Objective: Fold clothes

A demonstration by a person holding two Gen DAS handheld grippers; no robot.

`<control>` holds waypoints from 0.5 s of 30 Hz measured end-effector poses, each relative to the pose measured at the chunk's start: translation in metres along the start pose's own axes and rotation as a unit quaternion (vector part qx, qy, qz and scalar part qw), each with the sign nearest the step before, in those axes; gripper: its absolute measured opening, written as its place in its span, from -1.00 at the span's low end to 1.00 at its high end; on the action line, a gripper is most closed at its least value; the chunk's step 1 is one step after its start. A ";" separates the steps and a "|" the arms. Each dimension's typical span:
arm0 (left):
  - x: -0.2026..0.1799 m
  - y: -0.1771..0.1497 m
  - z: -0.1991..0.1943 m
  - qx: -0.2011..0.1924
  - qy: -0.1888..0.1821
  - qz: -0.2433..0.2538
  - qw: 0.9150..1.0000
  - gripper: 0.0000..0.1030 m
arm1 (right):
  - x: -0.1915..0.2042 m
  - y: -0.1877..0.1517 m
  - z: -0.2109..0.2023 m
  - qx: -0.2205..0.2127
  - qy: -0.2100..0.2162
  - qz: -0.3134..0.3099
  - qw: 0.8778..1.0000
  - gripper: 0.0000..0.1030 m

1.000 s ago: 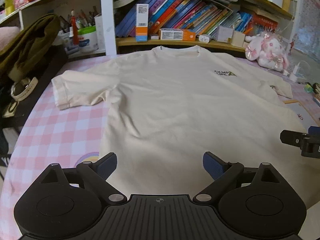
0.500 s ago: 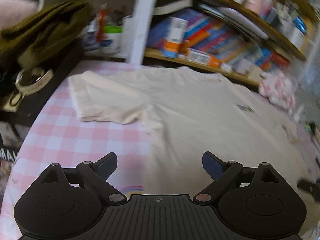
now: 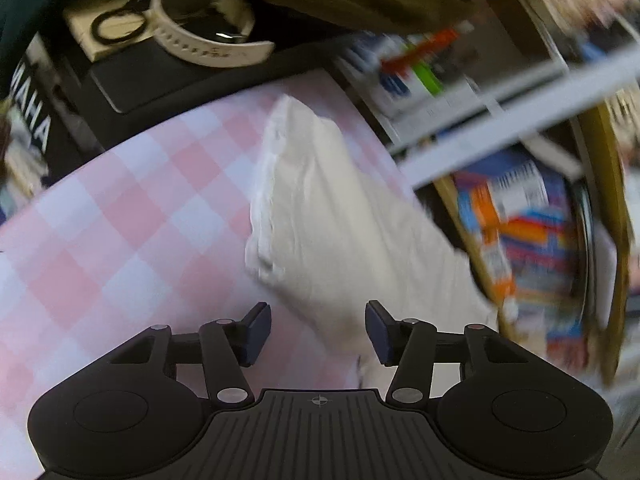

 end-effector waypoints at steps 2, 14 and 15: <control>0.004 0.006 0.004 -0.004 -0.004 -0.044 0.999 -0.14 | -0.003 0.000 -0.001 0.000 -0.006 0.000 1.000 0.99; -0.025 0.014 -0.006 -0.078 0.043 0.003 0.996 -0.90 | -0.018 -0.006 -0.006 0.001 -0.019 0.008 1.000 0.99; -0.052 0.012 -0.008 -0.085 0.035 0.074 0.993 -0.90 | -0.022 -0.007 -0.005 0.001 -0.020 0.013 1.000 0.99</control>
Point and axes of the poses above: each gripper's, at about its wrist camera, not at the fingertips, and z roughly the way its jaws point, x to its left, y to its top, the point moved 10 cm from there along z, roughly the way its jaws point, and after that the axes turned 3 degrees about y, right-handed, at the moved point
